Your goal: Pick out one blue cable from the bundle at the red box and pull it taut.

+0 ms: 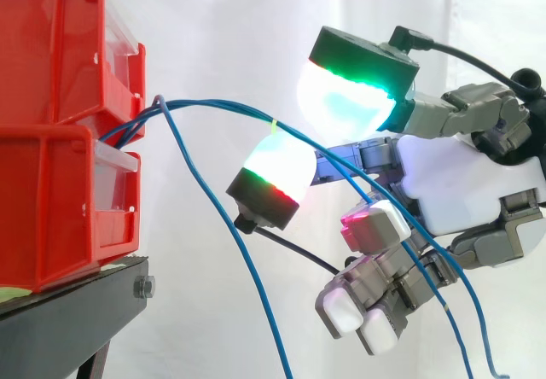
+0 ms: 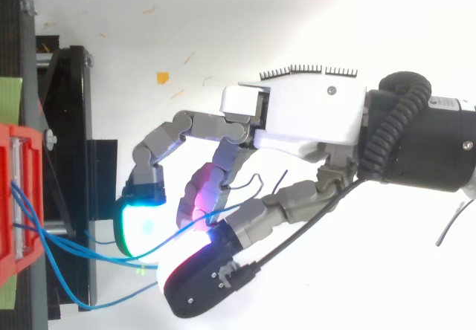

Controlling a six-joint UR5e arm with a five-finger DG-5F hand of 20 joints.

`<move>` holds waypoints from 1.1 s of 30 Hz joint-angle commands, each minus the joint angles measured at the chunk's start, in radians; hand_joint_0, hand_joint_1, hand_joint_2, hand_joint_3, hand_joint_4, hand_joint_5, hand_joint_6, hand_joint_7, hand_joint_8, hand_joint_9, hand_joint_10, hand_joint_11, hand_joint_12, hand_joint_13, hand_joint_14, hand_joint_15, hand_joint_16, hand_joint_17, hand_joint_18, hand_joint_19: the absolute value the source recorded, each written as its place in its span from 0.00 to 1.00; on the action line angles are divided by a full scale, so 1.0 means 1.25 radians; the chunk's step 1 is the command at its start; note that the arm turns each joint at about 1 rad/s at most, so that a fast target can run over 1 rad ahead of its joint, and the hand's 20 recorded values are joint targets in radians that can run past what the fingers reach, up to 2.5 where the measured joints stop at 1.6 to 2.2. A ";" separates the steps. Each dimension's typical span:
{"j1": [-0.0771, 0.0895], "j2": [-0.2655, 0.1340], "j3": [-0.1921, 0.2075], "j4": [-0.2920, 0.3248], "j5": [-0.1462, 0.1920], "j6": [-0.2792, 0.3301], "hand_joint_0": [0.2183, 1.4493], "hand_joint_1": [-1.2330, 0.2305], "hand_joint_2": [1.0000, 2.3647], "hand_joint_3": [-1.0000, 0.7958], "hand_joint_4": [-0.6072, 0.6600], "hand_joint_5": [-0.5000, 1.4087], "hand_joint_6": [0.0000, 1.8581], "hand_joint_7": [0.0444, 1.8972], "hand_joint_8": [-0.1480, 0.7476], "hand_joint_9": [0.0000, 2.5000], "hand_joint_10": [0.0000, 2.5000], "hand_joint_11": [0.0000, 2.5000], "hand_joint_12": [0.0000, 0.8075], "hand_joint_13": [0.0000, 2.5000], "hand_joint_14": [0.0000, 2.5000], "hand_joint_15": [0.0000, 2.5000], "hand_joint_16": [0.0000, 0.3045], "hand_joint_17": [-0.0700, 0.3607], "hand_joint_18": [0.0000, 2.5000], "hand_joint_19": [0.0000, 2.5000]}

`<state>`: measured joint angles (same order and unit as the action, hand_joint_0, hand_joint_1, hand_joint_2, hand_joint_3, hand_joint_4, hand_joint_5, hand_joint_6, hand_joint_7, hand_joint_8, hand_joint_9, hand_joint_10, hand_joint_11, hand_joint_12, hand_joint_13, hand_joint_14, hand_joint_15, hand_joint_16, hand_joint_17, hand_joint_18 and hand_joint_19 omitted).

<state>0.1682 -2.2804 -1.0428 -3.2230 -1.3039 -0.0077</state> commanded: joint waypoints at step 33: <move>0.000 0.000 0.000 0.000 0.001 0.000 0.31 0.38 0.00 0.32 0.37 0.22 0.46 0.50 0.43 0.50 0.01 0.32 0.44 0.34 0.01 0.23 0.15 0.40 0.27 0.25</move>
<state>0.1684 -2.2805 -1.0429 -3.2230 -1.3036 -0.0076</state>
